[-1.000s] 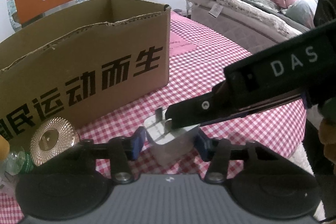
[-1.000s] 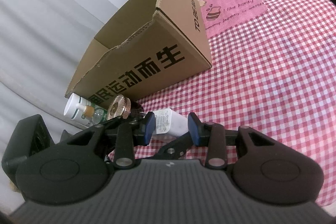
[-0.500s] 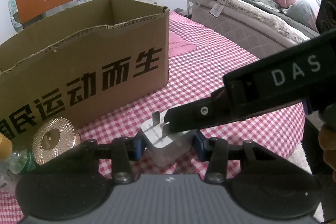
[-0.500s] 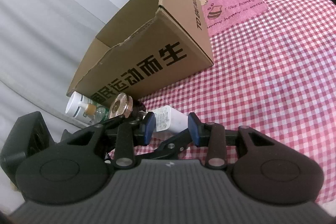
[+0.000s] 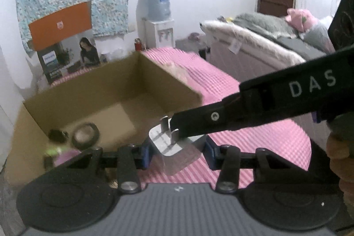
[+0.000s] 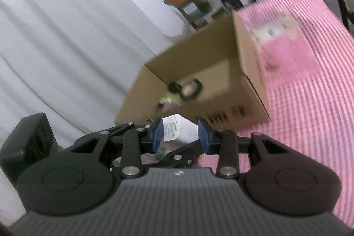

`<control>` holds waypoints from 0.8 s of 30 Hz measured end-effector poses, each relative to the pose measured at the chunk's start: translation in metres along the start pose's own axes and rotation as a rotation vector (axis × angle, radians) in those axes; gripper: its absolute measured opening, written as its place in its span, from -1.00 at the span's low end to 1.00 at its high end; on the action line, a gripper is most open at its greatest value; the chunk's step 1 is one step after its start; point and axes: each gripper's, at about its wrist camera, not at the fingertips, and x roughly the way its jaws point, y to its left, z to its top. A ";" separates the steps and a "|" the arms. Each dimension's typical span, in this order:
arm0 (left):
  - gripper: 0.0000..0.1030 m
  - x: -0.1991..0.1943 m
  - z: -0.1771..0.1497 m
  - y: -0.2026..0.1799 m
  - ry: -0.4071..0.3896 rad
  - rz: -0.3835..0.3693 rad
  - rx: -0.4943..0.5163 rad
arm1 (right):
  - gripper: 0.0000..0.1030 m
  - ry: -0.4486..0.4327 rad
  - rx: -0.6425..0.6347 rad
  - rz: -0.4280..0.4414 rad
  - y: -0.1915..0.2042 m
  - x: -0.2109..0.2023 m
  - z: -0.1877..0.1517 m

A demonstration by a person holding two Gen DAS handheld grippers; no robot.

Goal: Organize rigid objects
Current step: 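Carry the charger plug into the box and open the right tool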

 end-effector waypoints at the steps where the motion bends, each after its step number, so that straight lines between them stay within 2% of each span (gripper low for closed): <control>1: -0.09 -0.002 0.009 0.008 -0.002 0.000 -0.006 | -0.33 -0.002 -0.008 0.006 0.004 0.002 0.008; 7: -0.09 0.015 0.051 0.056 0.038 0.017 -0.056 | -0.34 0.042 -0.038 0.033 0.025 0.042 0.067; 13: -0.09 0.057 0.057 0.102 0.156 0.021 -0.153 | -0.34 0.176 0.017 0.020 0.019 0.112 0.110; 18: -0.09 0.095 0.047 0.127 0.299 0.008 -0.225 | -0.34 0.304 0.098 -0.010 -0.002 0.161 0.117; 24: -0.08 0.129 0.034 0.142 0.450 -0.011 -0.264 | -0.34 0.423 0.174 -0.040 -0.023 0.195 0.107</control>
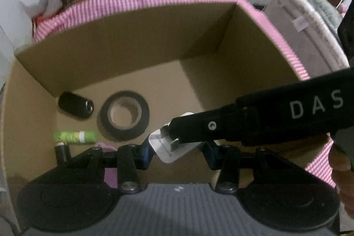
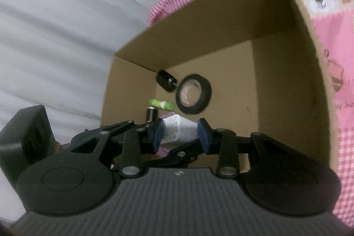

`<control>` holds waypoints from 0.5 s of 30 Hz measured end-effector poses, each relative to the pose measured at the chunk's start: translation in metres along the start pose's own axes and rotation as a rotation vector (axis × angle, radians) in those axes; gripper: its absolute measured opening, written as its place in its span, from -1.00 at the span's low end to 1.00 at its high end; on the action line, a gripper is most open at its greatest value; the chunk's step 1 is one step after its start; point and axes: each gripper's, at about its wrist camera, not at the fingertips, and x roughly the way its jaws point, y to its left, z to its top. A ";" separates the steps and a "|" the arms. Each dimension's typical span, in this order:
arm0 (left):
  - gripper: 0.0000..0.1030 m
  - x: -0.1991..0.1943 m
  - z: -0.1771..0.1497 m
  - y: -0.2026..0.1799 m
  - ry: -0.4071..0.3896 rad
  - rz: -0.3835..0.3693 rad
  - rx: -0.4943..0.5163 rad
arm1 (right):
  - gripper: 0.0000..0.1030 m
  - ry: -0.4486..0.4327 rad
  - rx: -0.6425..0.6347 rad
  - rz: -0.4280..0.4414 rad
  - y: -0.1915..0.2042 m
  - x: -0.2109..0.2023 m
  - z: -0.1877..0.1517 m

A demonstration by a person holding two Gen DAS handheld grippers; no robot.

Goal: Organize rigid objects
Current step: 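Carry the charger plug into the box and open the right tool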

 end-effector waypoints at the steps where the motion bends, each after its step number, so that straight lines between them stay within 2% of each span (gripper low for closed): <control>1: -0.08 0.005 0.000 0.001 0.019 0.003 -0.001 | -0.34 0.014 0.006 -0.008 -0.002 0.005 0.002; 5: -0.08 0.017 0.001 0.001 0.064 0.022 -0.005 | -0.34 0.045 0.003 -0.039 -0.002 0.016 0.004; 9: -0.09 0.021 0.003 0.004 0.092 0.011 -0.026 | -0.33 0.061 0.004 -0.050 -0.003 0.021 0.004; 13: -0.06 0.017 0.004 0.004 0.087 0.006 -0.026 | -0.32 0.069 0.004 -0.056 -0.005 0.026 0.006; 15: 0.01 0.016 0.005 0.001 0.087 0.012 -0.025 | -0.32 0.064 0.000 -0.060 -0.006 0.027 0.006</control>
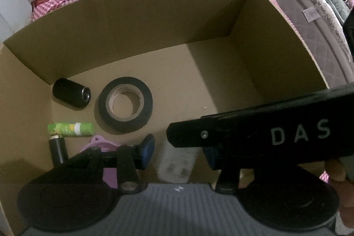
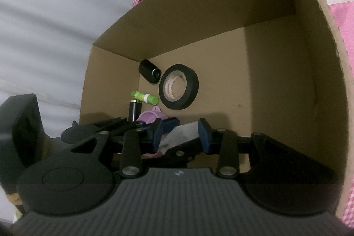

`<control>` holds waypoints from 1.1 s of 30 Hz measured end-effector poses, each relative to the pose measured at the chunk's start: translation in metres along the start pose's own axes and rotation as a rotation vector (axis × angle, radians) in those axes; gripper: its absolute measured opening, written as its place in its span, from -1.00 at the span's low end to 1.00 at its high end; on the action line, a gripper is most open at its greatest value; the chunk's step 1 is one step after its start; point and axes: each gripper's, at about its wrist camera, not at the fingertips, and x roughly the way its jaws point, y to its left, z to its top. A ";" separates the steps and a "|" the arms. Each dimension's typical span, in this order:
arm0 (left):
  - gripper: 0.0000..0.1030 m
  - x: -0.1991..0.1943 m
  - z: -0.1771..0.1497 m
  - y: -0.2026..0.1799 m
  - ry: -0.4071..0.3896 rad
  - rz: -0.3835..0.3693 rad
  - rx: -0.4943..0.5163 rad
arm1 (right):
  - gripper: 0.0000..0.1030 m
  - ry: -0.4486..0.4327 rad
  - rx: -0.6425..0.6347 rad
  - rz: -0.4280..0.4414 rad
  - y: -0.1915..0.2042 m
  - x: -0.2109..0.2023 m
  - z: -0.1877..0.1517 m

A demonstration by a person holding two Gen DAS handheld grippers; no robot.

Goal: Organize rigid objects
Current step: 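Carry the charger plug into the box and open the right tool, then withdraw the right tool from the box toward the gold-lidded jar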

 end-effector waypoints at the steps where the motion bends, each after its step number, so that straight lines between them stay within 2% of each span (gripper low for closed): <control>1: 0.03 0.000 0.000 -0.002 -0.001 0.005 0.003 | -0.32 -0.003 -0.002 0.000 0.000 -0.001 0.000; 7: 0.31 -0.019 -0.005 -0.012 -0.052 0.019 0.031 | -0.27 -0.081 -0.046 0.001 0.007 -0.019 -0.005; 12: 0.53 -0.053 -0.013 -0.020 -0.140 0.046 0.074 | -0.21 -0.203 -0.099 0.032 0.017 -0.063 -0.022; 14: 0.55 -0.068 -0.018 -0.022 -0.172 0.048 0.080 | -0.19 -0.263 -0.126 0.053 0.021 -0.085 -0.033; 17: 0.58 -0.093 -0.030 -0.023 -0.225 0.053 0.084 | -0.05 -0.358 -0.160 0.095 0.025 -0.121 -0.056; 18: 0.65 -0.101 -0.035 -0.024 -0.248 0.059 0.083 | 0.03 -0.392 -0.173 0.105 0.025 -0.133 -0.065; 20: 0.73 -0.119 -0.047 -0.027 -0.308 0.065 0.090 | 0.16 -0.458 -0.197 0.109 0.026 -0.153 -0.085; 21: 0.75 -0.128 -0.053 -0.029 -0.338 0.063 0.096 | 0.28 -0.490 -0.209 0.109 0.026 -0.162 -0.096; 23: 0.79 -0.142 -0.070 -0.034 -0.381 0.064 0.099 | 0.36 -0.538 -0.221 0.102 0.024 -0.175 -0.116; 28: 0.85 -0.157 -0.114 -0.040 -0.445 0.038 0.092 | 0.41 -0.595 -0.215 0.093 0.008 -0.179 -0.165; 33: 0.85 -0.140 -0.157 -0.042 -0.448 0.009 0.074 | 0.41 -0.577 -0.162 0.075 -0.015 -0.158 -0.195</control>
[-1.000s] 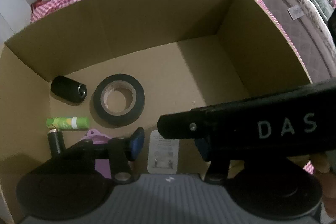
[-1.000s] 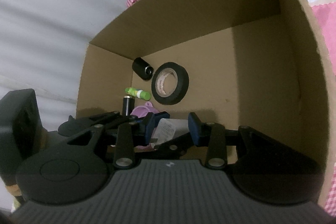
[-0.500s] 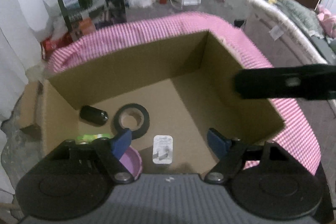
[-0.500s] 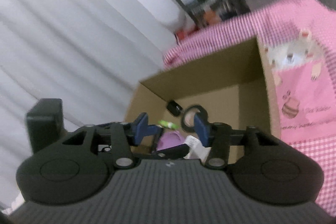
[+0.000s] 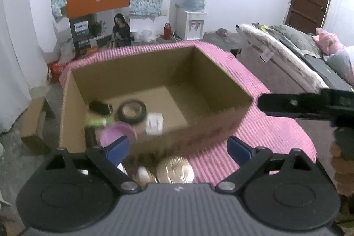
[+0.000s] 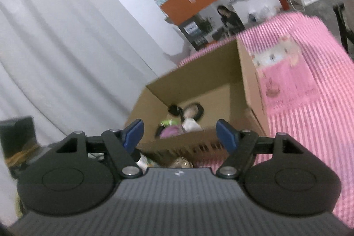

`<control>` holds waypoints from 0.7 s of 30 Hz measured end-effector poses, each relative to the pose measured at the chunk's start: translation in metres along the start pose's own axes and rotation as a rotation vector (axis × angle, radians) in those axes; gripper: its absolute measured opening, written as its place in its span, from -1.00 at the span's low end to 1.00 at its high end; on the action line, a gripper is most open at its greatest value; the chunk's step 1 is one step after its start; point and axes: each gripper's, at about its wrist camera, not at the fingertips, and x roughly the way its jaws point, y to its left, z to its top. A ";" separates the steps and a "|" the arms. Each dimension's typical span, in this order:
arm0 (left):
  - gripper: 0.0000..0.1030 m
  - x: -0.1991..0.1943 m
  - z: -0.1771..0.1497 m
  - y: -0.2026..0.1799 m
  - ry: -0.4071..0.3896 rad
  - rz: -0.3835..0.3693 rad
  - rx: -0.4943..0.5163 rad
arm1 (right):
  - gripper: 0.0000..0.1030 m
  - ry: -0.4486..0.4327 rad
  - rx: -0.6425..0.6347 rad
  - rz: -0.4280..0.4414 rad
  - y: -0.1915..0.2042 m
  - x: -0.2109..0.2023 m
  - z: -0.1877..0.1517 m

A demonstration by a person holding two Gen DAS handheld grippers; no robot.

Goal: Organize rigid objects
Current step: 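Withdraw the right tool from the box toward the gold-lidded jar, then close the right tool on the gold-lidded jar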

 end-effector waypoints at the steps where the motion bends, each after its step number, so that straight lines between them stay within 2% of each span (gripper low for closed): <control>1: 0.85 0.002 -0.008 -0.002 0.003 -0.003 -0.001 | 0.41 0.013 0.012 -0.004 -0.004 0.004 -0.007; 6: 0.85 0.014 -0.051 -0.011 0.048 -0.049 -0.014 | 0.41 0.084 0.039 -0.026 -0.017 0.024 -0.034; 9: 0.85 0.026 -0.069 -0.012 0.068 -0.052 -0.031 | 0.41 0.120 0.042 -0.034 -0.019 0.037 -0.043; 16: 0.84 0.052 -0.087 -0.018 0.069 0.007 0.021 | 0.41 0.187 0.032 -0.033 -0.019 0.069 -0.045; 21: 0.79 0.068 -0.095 -0.018 0.058 0.013 0.056 | 0.36 0.246 0.033 -0.028 -0.016 0.089 -0.046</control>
